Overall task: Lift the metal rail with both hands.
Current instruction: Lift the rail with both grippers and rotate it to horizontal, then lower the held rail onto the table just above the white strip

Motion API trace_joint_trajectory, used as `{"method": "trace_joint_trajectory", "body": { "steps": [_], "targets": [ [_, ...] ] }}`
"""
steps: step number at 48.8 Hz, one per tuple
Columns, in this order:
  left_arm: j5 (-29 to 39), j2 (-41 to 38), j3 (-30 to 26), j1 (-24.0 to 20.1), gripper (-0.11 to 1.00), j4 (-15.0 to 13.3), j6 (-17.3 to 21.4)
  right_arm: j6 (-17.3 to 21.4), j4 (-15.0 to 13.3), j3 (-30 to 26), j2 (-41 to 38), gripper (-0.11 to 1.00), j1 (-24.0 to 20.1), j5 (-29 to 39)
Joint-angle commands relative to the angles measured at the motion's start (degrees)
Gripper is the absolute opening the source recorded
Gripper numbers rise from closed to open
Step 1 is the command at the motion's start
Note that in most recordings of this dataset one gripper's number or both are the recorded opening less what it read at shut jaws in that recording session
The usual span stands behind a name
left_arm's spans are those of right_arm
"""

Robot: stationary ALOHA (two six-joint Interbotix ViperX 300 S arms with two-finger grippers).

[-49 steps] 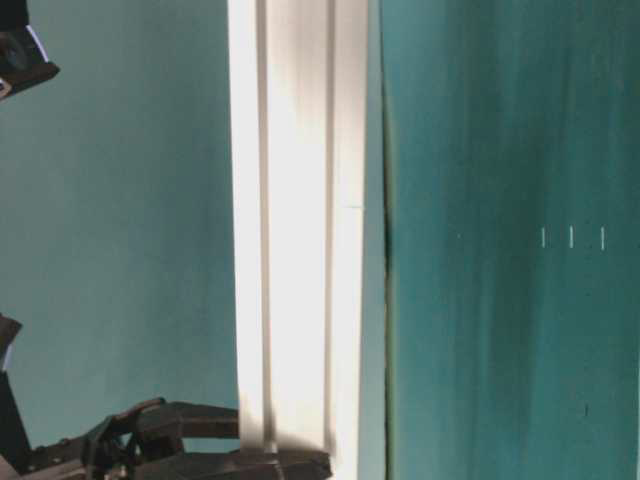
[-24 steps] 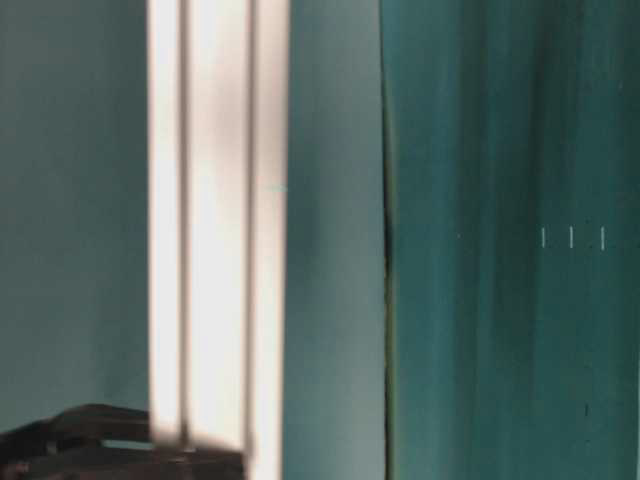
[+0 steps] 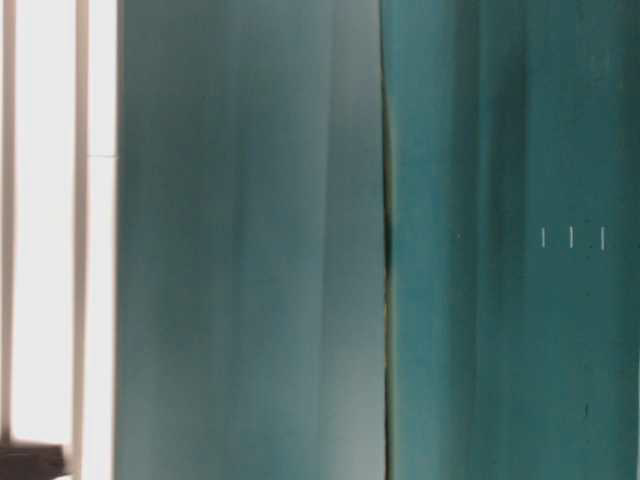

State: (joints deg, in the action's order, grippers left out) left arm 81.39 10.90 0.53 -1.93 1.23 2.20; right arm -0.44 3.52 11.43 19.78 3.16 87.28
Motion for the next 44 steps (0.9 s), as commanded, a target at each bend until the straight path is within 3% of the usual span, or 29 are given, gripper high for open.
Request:
{"method": "trace_joint_trajectory", "body": {
  "steps": [1, 26, 34, 44],
  "targets": [
    [1.4, 1.8, -2.9, 0.4, 0.32, 0.3, -0.7, -1.5, -0.4, -1.0, 1.0, 0.39, 0.4, -0.1],
    [2.0, 1.8, -3.2, 0.4, 0.3, 0.3, -1.5, -4.0, -2.4, -0.2, 0.1, 0.39, 1.3, -3.2],
    [0.4, 1.5, 0.4, 0.4, 0.3, 0.3, -1.8, -4.6, -2.4, 2.6, -0.1, 0.39, 1.3, -8.6],
    [-7.3, 1.5, 8.3, 0.3, 0.3, 0.3, -1.8, -4.3, -2.2, 7.7, -0.3, 0.39, 1.1, -14.5]
  ]
}}
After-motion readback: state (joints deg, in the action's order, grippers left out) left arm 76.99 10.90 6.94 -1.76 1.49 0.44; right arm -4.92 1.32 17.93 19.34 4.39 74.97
